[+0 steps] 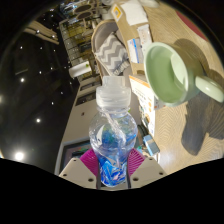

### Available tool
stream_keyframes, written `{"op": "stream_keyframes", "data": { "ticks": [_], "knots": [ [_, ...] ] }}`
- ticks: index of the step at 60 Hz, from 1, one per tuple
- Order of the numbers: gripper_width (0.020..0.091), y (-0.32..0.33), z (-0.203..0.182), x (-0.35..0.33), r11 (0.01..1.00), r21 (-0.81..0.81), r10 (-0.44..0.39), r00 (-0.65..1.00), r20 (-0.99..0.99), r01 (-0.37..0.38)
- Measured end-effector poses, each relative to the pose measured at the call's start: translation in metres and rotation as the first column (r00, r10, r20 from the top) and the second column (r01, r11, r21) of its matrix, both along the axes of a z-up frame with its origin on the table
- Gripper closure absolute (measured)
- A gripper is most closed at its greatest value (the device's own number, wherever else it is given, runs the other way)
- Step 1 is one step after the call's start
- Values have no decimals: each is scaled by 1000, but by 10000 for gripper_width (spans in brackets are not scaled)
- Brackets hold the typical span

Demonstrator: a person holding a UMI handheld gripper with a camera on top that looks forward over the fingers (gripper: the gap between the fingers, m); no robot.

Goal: Pour water

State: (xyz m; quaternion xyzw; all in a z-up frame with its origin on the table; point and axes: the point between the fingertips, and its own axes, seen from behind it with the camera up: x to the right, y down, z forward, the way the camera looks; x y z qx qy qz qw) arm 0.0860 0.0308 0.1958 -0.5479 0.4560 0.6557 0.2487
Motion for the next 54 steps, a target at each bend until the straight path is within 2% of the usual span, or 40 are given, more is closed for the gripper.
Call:
{"op": "stream_keyframes", "data": {
  "ticks": [1, 5, 7, 8, 11, 23, 24, 31, 42, 54],
  "knots": [
    [778, 21, 3, -6, 1000, 4, 5, 999, 40, -5],
    [777, 19, 20, -3, 998, 50, 21, 980, 200, -32],
    [778, -7, 25, 5, 995, 88, 15, 959, 282, -42],
    [777, 21, 25, 2, 994, 99, 13, 943, 331, -49],
    [775, 22, 41, 10, 987, 142, -4, 885, 465, -70],
    [775, 6, 94, 70, 946, 294, -176, 544, 821, -138],
    [775, 16, 85, 75, 943, 301, -191, 507, 841, -143],
    [775, 5, 98, 114, 928, 330, -274, 285, 918, -171],
    [772, -8, 73, 181, 942, 286, -297, -43, 954, -174],
    [772, -27, 12, 236, 967, 206, -235, -209, 949, -153]
  ]
}}
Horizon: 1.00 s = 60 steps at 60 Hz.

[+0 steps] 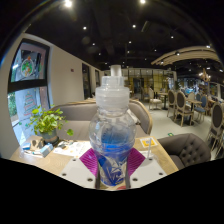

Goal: Pour water

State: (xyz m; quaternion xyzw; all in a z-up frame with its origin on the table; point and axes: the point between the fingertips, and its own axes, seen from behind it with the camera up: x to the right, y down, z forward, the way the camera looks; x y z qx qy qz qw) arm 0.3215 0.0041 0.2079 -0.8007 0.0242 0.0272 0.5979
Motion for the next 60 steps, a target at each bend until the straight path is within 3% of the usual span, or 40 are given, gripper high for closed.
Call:
{"op": "stream_keyframes", "data": {
  "ticks": [22, 35, 44, 54, 60],
  "knots": [
    [769, -3, -102, 22, 995, -102, 8, 996, 94, 1],
    [763, -8, -138, 31, 991, -132, -15, 996, 91, 27],
    [719, -7, -136, 35, 995, -88, -51, 997, 56, 56],
    [559, -14, -139, 42, 986, -136, -86, 995, 51, 93],
    [313, -27, -151, 45, 966, -229, -111, 993, 44, 118]
  ]
}}
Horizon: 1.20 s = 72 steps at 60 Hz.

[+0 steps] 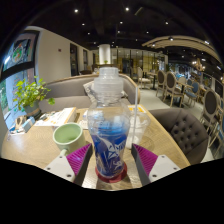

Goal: Pour water

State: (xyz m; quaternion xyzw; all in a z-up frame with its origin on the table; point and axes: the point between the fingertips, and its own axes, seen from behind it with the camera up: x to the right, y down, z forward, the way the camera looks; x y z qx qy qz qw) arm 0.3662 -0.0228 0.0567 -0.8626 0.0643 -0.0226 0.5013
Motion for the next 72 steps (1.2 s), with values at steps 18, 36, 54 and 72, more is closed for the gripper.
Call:
{"op": "stream_keyframes", "data": {
  "ticks": [18, 36, 54, 72],
  "knots": [
    [249, -78, 48, -15, 993, -108, -46, 999, 4, 46],
    [251, -202, 142, -86, 979, -194, -61, 998, 33, 66],
    [247, -268, 191, -147, 983, -164, -74, 996, 42, 80],
    [247, -290, 208, -164, 985, -144, -75, 991, 111, 90]
  ]
}}
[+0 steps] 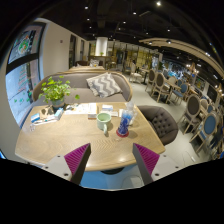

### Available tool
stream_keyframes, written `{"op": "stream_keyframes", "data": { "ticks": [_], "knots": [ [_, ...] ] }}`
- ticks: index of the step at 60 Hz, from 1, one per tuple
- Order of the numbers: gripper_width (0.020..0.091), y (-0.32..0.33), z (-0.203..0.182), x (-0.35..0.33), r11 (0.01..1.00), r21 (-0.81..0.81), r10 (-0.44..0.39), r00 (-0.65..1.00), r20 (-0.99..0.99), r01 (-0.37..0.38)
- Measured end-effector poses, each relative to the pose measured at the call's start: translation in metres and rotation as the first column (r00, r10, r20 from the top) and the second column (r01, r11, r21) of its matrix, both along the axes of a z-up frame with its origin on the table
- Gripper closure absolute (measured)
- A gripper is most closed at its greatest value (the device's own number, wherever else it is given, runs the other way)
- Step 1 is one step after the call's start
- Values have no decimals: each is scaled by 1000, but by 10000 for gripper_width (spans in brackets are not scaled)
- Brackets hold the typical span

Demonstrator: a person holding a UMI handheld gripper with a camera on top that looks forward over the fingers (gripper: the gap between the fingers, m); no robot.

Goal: Pour water

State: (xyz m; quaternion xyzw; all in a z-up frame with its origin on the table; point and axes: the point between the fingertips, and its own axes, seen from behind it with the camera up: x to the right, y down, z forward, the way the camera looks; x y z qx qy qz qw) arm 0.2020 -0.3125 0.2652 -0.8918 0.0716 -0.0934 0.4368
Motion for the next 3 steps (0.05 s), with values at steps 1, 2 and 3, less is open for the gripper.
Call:
{"op": "stream_keyframes", "data": {
  "ticks": [1, 2, 3],
  "knots": [
    [248, -1, 1, -1, 1000, 2, -1, 1000, -1, 1],
    [248, 3, -2, -3, 1000, 4, -2, 1000, -4, 2],
    [249, 3, -1, -4, 1000, 4, -2, 1000, -10, 2]
  ]
}}
